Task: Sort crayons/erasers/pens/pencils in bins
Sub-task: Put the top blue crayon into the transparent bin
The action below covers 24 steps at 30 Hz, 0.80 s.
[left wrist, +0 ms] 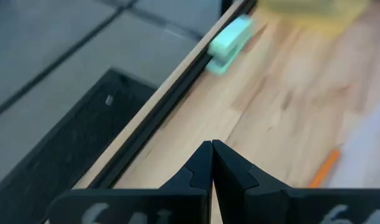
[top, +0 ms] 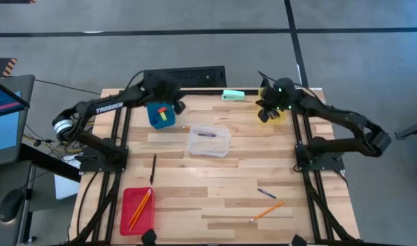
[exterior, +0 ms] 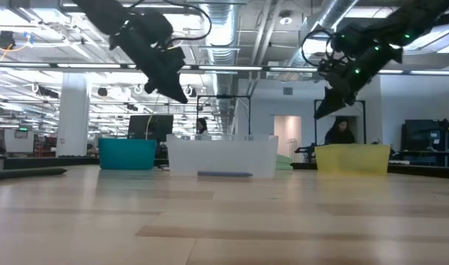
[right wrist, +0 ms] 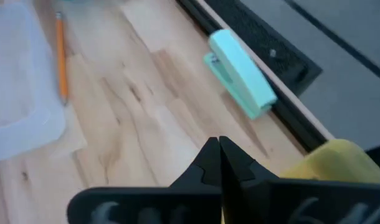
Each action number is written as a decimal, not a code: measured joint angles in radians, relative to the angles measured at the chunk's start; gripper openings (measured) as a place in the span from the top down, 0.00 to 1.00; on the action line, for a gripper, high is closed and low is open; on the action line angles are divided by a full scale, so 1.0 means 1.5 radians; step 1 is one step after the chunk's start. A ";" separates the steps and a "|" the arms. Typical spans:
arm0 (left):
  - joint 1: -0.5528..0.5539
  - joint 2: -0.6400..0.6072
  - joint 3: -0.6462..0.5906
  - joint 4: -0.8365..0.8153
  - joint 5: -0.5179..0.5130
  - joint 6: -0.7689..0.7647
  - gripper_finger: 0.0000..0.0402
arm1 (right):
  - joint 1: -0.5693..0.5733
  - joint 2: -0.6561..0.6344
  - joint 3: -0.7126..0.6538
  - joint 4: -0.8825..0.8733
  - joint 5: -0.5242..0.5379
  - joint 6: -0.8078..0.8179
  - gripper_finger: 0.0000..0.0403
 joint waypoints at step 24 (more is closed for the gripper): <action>0.066 0.470 0.529 -0.530 -0.045 -0.151 0.87 | -0.015 -0.011 -0.039 0.176 -0.193 -0.082 0.99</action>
